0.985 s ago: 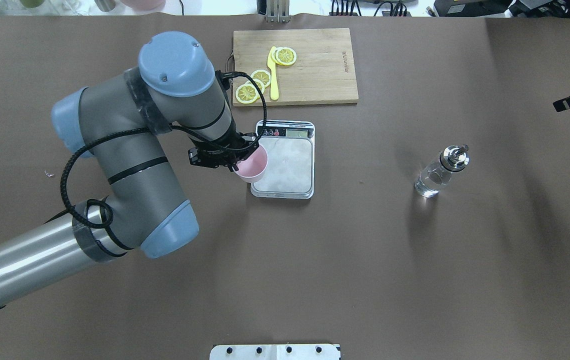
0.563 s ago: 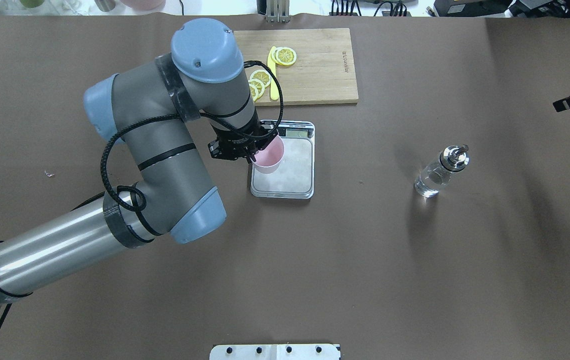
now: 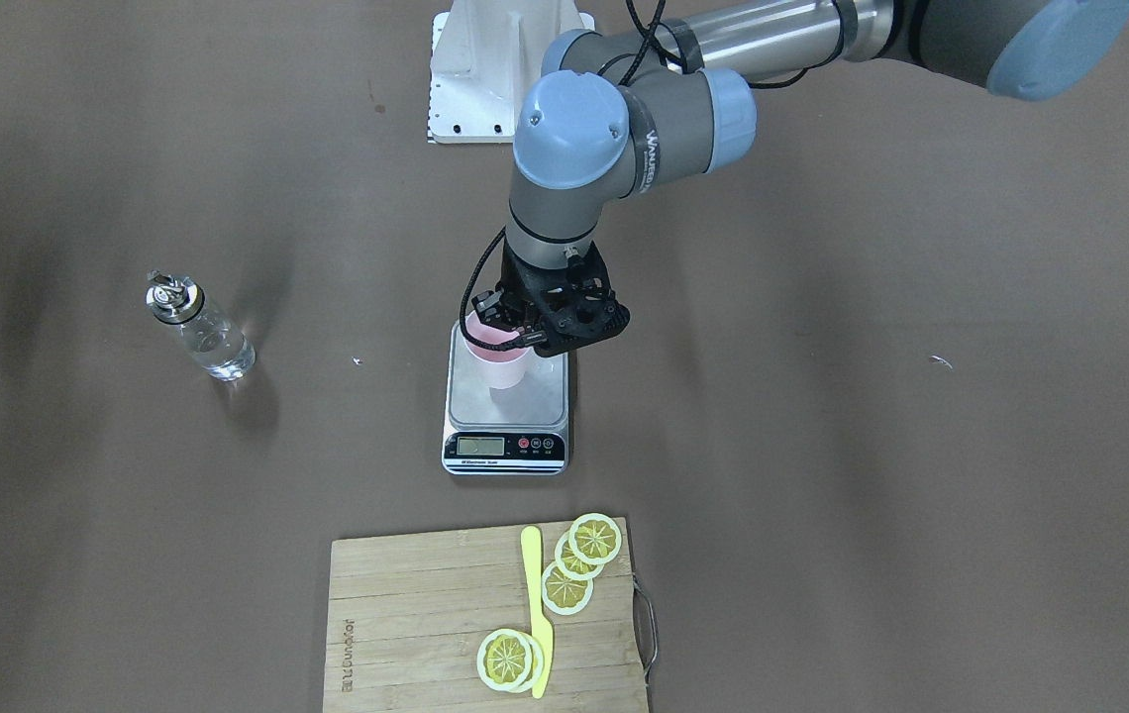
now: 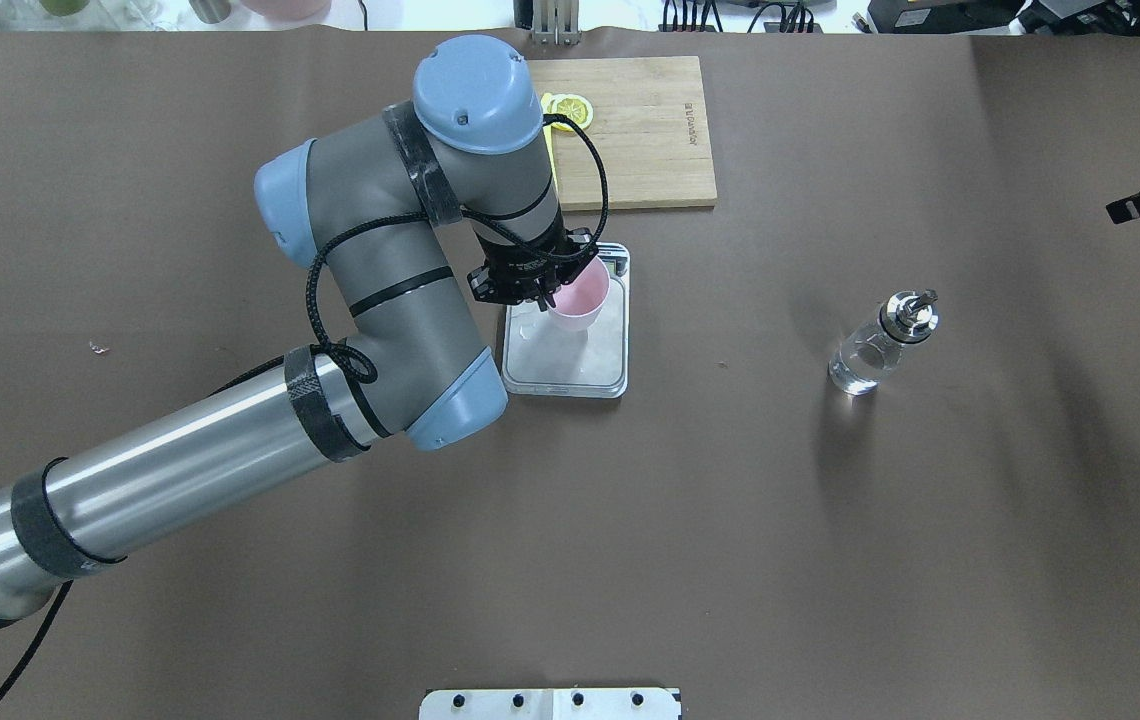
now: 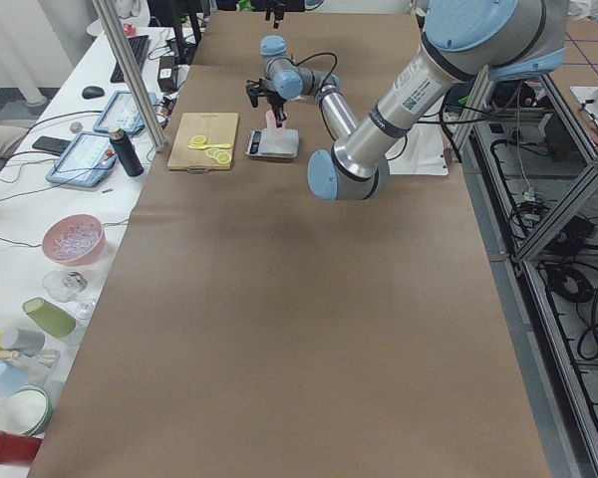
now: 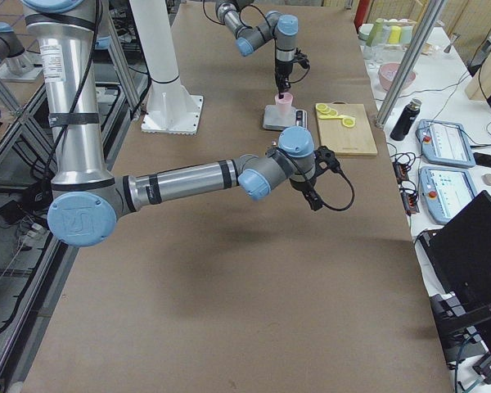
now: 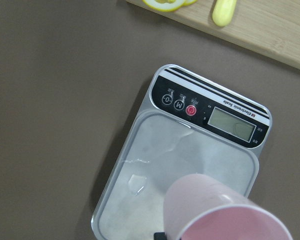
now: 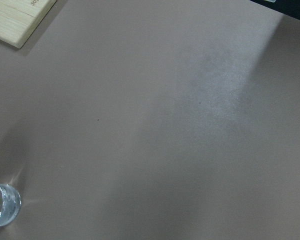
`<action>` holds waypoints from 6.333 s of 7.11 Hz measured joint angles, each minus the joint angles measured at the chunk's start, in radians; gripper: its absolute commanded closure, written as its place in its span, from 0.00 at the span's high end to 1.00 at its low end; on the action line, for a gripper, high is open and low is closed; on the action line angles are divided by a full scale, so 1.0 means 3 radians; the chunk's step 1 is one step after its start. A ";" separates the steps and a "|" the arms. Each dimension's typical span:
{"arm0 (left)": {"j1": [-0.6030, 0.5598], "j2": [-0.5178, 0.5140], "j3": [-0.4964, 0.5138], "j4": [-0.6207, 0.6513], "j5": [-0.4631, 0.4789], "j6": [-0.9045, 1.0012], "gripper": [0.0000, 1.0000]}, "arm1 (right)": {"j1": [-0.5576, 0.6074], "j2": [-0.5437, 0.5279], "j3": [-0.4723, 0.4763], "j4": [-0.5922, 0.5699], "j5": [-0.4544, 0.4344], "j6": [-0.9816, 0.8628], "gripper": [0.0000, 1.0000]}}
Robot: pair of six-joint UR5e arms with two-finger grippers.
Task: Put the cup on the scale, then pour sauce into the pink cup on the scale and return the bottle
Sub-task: 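Lower the pink cup onto the scale and open the left gripper, then raise the left gripper away from the cup on the scale, then move the right gripper toward the glass bottle with metal spout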
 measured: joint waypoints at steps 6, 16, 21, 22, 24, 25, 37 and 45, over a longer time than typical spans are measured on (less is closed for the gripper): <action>0.0053 0.0003 0.0059 -0.0018 0.0005 0.0023 0.00 | -0.0001 -0.0001 0.0004 0.0000 0.0000 0.0000 0.99; -0.0006 0.0292 -0.0502 0.0009 0.0028 0.0183 1.00 | -0.0100 0.0011 0.0064 0.0006 0.0035 -0.0006 0.99; -0.0458 0.0782 -0.1178 0.0449 -0.0196 0.1032 1.00 | -0.0245 -0.0484 0.0442 0.1120 0.0383 0.0047 0.99; -0.0515 0.0834 -0.1220 0.0459 -0.0241 0.1100 1.00 | -0.0254 -0.0620 0.0446 0.1540 0.0276 0.0222 0.99; -0.0565 0.0899 -0.1282 0.0463 -0.0277 0.1136 1.00 | -0.0363 -0.0821 0.0432 0.2240 -0.0098 0.0528 0.99; -0.0575 0.0933 -0.1315 0.0464 -0.0281 0.1141 1.00 | -0.0484 -0.0945 0.0385 0.2603 -0.0351 0.0568 0.99; -0.0584 0.1041 -0.1379 0.0459 -0.0283 0.1164 1.00 | -0.2061 -0.0873 -0.0113 0.3701 -0.1826 0.0959 0.99; -0.0585 0.1049 -0.1369 0.0464 -0.0273 0.1214 1.00 | -0.2510 -0.0806 -0.0200 0.3735 -0.2686 0.0975 0.99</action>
